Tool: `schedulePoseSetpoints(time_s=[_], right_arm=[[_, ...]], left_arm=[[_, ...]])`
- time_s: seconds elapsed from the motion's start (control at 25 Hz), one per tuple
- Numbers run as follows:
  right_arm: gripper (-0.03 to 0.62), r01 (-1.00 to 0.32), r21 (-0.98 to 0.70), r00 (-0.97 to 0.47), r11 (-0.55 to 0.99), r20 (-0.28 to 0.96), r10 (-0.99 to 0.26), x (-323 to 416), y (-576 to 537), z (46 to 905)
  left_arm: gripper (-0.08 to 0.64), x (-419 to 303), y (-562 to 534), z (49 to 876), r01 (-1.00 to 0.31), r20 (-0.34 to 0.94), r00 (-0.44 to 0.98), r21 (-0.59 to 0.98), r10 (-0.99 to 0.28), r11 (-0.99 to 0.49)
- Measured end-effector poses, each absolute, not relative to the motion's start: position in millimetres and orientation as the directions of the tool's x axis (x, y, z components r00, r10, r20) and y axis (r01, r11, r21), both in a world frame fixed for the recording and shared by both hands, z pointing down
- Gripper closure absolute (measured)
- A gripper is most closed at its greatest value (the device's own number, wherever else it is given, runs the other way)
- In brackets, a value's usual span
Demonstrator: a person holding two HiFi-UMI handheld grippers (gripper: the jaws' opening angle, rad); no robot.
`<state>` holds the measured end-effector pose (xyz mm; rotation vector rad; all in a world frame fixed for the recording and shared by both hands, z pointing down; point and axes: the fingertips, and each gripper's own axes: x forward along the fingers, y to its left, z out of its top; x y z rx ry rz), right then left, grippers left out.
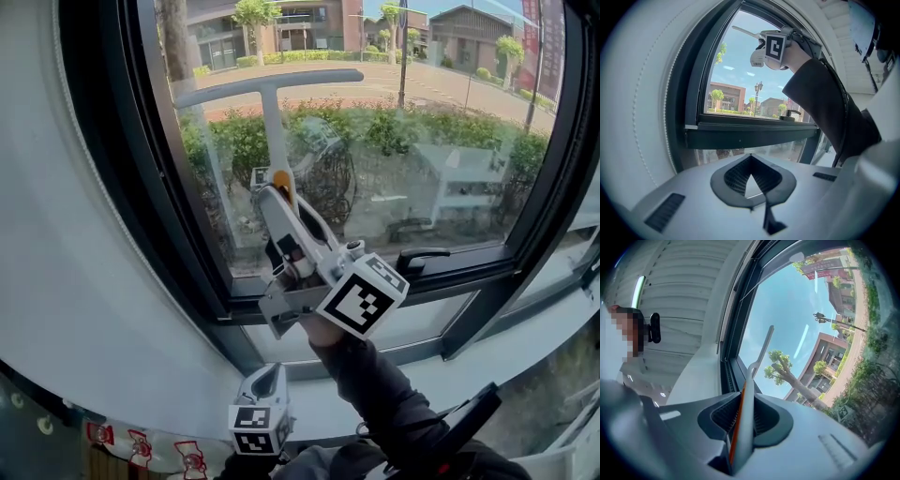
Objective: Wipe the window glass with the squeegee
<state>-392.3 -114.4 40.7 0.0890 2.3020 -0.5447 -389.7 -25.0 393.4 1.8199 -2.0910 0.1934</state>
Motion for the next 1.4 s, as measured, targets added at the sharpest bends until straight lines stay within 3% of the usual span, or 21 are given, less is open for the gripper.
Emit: schedulePoseSetpoints(time_s=[1.4], right_arm=[[0.528,0.186,-0.378,-0.734,0.907,-0.667,-0.128,-405,-116,59]], left_arm=[[0.561,-399,-16,390,-0.975,0.339,-0.128,0.130,-0.932,0.181]])
